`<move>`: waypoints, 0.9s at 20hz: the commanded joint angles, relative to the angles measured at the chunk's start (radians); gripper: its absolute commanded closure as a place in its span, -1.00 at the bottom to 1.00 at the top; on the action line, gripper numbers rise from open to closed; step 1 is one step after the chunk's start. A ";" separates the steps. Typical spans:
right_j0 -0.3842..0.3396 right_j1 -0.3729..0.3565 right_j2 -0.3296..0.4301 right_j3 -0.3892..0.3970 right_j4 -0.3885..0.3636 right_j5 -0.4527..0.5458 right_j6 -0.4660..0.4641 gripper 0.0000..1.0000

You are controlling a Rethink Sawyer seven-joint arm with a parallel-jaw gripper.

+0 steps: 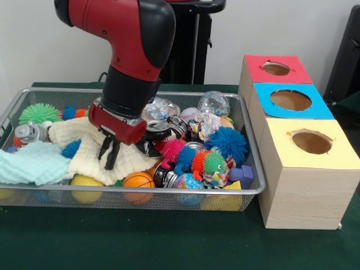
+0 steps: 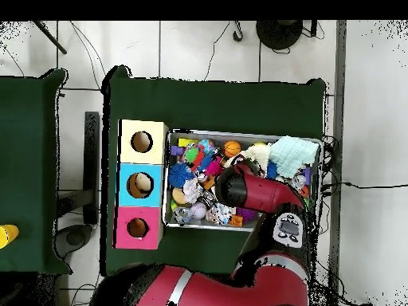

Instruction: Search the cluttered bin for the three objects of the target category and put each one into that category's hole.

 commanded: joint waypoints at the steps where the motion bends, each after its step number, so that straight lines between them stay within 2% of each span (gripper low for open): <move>1: 0.022 -0.141 0.112 0.054 -0.015 0.230 0.008 1.00; 7: 0.063 -0.208 0.085 0.043 0.006 0.361 0.027 1.00; 11: 0.069 -0.230 0.086 0.033 0.009 0.410 0.032 1.00; 15: 0.077 -0.263 0.083 0.044 0.011 0.452 0.040 1.00; 18: 0.089 -0.312 0.082 0.076 0.031 0.526 0.053 1.00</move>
